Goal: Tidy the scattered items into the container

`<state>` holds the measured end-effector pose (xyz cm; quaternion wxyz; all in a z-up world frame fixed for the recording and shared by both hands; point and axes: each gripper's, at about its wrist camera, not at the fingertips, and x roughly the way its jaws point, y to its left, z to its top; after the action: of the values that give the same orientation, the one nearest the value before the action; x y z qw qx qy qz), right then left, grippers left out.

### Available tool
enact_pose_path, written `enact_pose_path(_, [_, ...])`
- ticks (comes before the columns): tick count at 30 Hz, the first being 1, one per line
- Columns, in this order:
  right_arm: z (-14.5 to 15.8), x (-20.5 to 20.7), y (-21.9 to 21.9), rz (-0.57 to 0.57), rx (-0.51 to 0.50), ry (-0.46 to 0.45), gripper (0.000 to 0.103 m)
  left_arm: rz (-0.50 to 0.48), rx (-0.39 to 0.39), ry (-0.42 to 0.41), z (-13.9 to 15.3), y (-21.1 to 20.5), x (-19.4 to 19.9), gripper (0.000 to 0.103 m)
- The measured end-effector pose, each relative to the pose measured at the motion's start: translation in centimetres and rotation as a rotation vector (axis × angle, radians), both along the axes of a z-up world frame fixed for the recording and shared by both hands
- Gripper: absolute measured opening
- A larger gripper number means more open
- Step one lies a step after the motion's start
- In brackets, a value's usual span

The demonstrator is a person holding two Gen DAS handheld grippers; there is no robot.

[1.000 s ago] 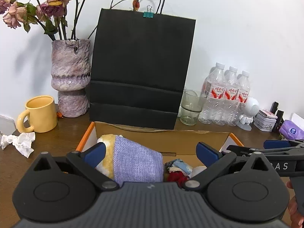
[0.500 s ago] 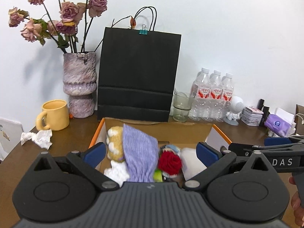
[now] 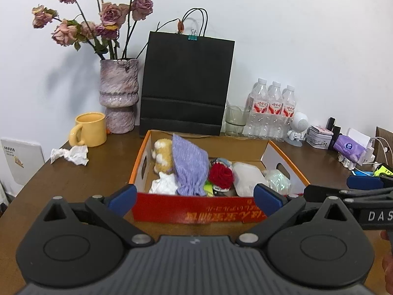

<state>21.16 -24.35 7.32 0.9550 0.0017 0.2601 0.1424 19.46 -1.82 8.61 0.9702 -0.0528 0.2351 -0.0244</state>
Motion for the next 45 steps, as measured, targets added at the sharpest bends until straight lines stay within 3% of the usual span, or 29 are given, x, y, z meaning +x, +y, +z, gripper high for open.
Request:
enact_pose_path(11, [0.1,-2.6,0.3,0.005,-0.007,0.001,0.103,0.0,0.008,0.02,-0.1,-0.2,-2.4,0.103])
enact_pose_path(45, [-0.2,-3.2,0.3,0.002,-0.011,0.007,0.103,0.028,0.035,0.023,0.3,-0.3,-3.1,0.103])
